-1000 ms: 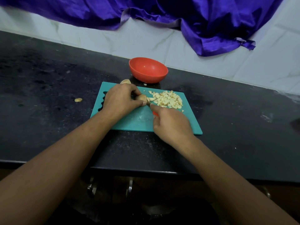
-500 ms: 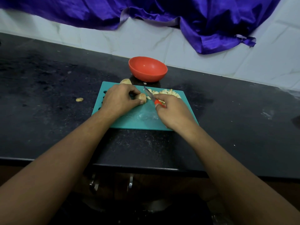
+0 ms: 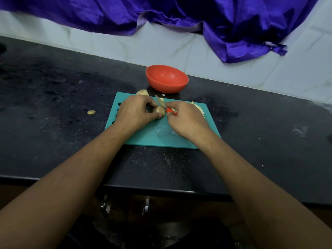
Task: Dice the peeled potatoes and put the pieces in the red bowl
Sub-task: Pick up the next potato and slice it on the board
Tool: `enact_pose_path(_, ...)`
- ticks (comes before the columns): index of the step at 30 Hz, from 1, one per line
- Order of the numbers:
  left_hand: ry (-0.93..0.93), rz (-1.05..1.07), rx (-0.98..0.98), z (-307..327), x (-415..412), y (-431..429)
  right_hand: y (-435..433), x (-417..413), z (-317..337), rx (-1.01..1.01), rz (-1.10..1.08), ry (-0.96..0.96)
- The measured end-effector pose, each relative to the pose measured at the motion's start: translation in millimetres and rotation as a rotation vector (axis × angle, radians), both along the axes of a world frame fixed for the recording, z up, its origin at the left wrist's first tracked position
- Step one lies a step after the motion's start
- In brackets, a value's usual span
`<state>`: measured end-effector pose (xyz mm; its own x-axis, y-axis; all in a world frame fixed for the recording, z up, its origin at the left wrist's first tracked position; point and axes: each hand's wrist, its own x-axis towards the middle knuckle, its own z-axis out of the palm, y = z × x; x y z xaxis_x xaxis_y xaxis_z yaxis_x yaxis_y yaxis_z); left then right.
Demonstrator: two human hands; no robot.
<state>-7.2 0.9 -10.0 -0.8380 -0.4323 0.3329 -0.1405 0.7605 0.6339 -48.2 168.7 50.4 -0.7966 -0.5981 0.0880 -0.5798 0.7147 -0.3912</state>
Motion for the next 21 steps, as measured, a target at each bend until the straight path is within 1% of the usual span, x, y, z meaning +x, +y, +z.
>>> enact_pose_path(4, -0.012, 0.002, 0.006, 0.1, -0.8, 0.2, -5.4, -1.0, 1.6, 0.019, 0.006, -0.001)
enact_pose_path(11, 0.0, -0.018, -0.023, 3.1, 1.2, 0.5, -16.6, -2.1, 5.1, 0.133, 0.011, 0.099)
enact_pose_path(21, -0.006, 0.007, -0.041, 4.8, 3.9, 3.2, -33.8, -5.2, 0.1, 0.212, 0.011, 0.177)
